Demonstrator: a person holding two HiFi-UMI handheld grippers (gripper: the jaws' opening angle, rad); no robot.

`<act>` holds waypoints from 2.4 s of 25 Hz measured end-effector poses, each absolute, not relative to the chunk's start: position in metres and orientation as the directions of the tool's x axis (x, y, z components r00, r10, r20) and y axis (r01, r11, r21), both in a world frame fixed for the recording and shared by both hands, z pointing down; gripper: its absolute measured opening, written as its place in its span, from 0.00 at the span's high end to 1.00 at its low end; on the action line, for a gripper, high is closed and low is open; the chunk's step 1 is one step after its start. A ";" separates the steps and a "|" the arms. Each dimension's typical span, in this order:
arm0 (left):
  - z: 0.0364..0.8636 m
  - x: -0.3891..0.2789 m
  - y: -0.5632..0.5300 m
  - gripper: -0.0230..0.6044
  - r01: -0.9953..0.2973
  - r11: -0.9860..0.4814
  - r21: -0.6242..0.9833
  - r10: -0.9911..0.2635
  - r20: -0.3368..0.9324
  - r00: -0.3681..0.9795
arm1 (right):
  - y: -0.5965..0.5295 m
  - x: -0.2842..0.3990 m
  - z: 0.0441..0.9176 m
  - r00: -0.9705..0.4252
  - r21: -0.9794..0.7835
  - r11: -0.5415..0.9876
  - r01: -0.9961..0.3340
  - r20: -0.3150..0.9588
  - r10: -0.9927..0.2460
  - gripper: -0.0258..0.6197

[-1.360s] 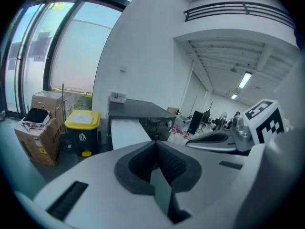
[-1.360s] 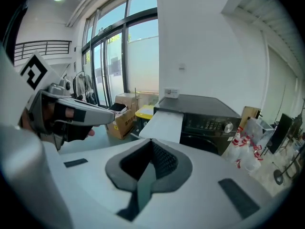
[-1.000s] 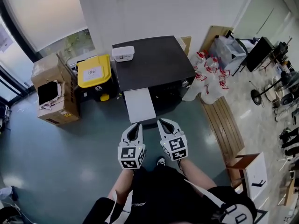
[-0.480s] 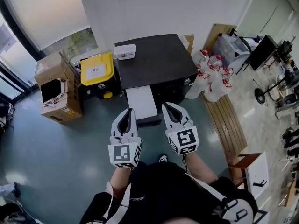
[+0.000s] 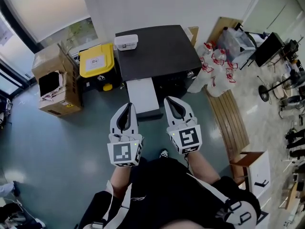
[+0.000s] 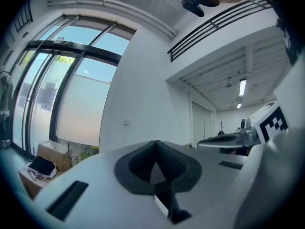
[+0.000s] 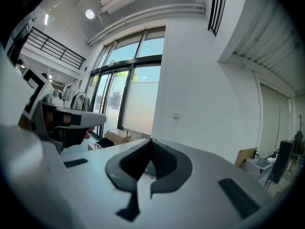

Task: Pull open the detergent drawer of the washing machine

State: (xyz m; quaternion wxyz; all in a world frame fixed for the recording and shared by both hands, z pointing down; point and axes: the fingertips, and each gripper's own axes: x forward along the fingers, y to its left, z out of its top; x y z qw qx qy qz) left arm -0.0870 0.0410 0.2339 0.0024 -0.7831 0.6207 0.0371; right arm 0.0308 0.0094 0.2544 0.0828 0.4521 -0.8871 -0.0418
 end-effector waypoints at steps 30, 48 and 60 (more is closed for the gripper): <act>0.241 -0.080 0.054 0.93 -0.971 -0.231 0.070 -0.973 -0.037 0.229 | 0.024 0.044 0.247 -0.566 0.181 0.571 -0.801 0.082 -0.820 0.95; 0.236 -0.075 0.063 0.93 -0.967 -0.245 0.065 -0.969 -0.053 0.242 | 0.028 0.052 0.245 -0.559 0.181 0.562 -0.807 0.072 -0.826 0.95; 0.230 -0.073 0.064 0.93 -0.964 -0.258 0.059 -0.964 -0.080 0.253 | 0.029 0.048 0.241 -0.572 0.188 0.573 -0.798 0.065 -0.818 0.95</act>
